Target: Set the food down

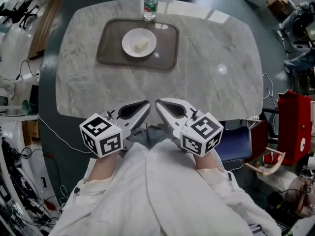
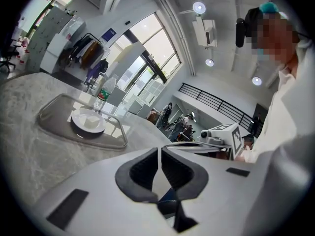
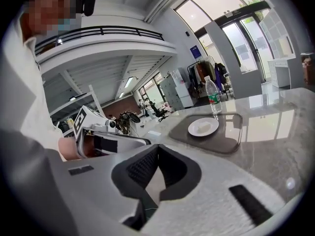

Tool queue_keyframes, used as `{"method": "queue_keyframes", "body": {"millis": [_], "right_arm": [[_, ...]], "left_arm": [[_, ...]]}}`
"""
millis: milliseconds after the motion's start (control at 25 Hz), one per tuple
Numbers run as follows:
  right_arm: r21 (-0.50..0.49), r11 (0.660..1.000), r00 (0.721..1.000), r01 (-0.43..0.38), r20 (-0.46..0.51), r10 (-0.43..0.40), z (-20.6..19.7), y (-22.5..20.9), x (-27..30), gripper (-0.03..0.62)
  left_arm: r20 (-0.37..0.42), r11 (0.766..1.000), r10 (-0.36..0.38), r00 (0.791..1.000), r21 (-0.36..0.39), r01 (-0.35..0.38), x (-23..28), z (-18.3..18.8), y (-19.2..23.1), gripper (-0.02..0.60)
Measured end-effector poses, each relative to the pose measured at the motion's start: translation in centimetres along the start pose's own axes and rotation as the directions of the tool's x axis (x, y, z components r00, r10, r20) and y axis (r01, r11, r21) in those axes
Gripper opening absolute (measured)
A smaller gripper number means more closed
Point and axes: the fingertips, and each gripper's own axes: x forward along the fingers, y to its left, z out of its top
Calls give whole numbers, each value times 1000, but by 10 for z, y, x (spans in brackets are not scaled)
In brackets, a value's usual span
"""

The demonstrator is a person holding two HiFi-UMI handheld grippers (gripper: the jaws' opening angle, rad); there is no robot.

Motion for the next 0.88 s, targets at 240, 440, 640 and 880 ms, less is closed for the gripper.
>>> {"method": "queue_keyframes", "body": {"millis": [240,440,640,880], "right_arm": [[-29,1000,1000,-4,-10,3,1,4,-1,3],[-37,999,1000,-4,-11,4,1,4,-1,3],[-54,999,1000,-6,-26,4,-1,8,-1,2],[-61,998,999,-20,-46,17,-4,14,1,2]], "left_arm": [[-2,1000,5,1000,1,-5,-4,1,-1,32],[-3,1000,13,1000,1,-13,-7,-1,0,32],[-9,1000,15,1000,3,-15,-10,-3,0,32],[-30,1000,10,1000,12,-10,-13,-5,-2,31]]}}
